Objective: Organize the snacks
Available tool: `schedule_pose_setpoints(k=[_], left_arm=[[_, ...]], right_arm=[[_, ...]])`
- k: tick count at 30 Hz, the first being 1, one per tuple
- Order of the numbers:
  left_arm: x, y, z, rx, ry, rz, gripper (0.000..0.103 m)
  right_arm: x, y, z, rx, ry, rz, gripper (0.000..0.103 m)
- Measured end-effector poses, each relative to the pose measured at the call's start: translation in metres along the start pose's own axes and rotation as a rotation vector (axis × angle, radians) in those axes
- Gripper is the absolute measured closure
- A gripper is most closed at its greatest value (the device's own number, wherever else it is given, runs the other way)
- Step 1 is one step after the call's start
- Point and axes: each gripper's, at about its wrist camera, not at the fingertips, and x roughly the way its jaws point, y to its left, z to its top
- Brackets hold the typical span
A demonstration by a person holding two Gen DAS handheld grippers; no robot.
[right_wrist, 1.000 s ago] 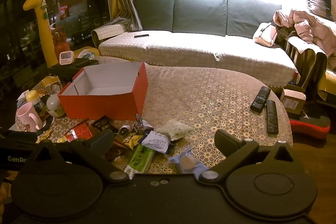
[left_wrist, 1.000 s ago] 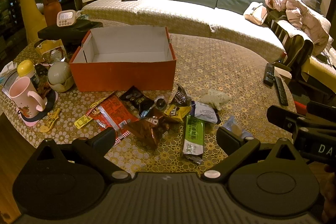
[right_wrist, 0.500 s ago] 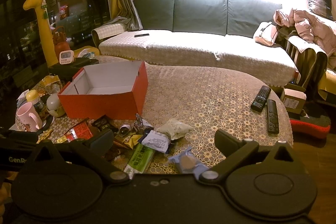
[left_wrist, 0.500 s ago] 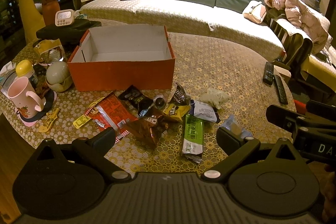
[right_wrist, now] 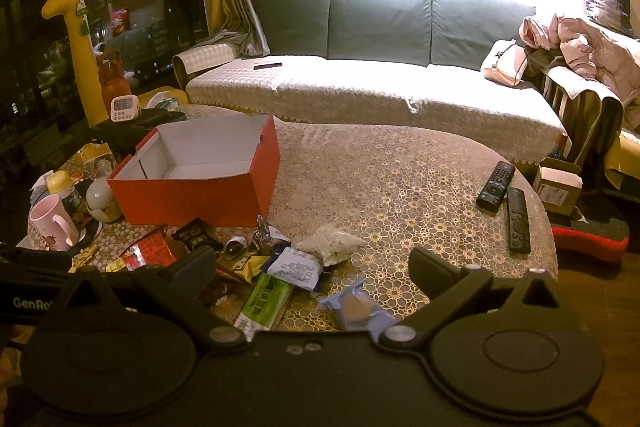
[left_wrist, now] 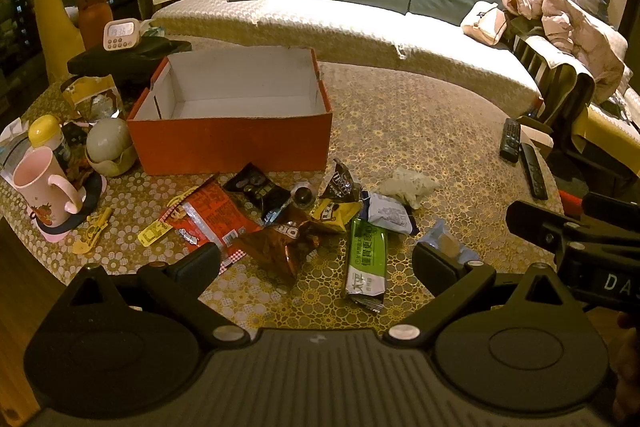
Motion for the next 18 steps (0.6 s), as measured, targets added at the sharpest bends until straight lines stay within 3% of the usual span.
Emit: schedule_pose_setpoints(k=[18], left_arm=[[0.0041,0.0025,0.0013,-0.001,0.007,-0.013,0.0]], right_arm=[[0.0023,-0.0028,-0.0009,-0.002,0.002,0.002,0.001]])
